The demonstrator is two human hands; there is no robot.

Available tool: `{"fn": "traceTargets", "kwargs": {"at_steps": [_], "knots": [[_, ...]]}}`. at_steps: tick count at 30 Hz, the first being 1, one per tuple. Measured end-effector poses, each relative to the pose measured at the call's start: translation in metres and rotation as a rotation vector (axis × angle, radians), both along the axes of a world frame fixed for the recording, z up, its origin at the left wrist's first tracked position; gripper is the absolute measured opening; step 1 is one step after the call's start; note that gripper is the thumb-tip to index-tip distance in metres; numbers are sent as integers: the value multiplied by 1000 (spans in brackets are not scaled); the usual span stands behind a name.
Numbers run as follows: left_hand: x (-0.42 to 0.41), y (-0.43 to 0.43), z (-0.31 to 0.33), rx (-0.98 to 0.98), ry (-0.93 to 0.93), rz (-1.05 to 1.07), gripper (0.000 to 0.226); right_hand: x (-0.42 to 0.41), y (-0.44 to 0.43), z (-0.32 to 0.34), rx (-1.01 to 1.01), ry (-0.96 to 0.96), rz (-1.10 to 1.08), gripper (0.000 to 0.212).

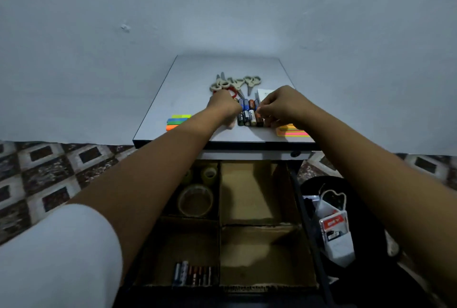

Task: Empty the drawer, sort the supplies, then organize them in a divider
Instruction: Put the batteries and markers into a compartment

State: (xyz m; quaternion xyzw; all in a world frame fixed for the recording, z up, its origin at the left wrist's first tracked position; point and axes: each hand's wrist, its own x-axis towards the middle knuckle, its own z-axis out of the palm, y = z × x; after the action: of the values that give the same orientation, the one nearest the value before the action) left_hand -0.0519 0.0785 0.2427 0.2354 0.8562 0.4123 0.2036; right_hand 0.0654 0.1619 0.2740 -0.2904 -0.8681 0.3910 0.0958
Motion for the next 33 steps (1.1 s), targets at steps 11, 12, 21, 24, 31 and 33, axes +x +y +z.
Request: {"fn": "traceTargets", "kwargs": {"at_steps": [11, 12, 21, 24, 31, 33], "knots": [[-10, 16, 5, -129, -177, 15, 15, -25, 11, 4, 47, -69, -7, 23], [-10, 15, 7, -159, -191, -4, 16, -28, 12, 1, 62, -77, 0, 24], [-8, -2, 12, -239, -245, -86, 31, -50, 2, -16, 380, -228, 45, 27], [-12, -11, 18, -174, -234, -70, 26, -53, 1, -20, 438, -231, 31, 38], [-14, -25, 28, -112, -221, -84, 25, -61, -2, -27, 472, -214, 17, 47], [-15, -27, 28, -89, -226, -73, 24, -64, -2, -29, 467, -218, 13, 44]]}}
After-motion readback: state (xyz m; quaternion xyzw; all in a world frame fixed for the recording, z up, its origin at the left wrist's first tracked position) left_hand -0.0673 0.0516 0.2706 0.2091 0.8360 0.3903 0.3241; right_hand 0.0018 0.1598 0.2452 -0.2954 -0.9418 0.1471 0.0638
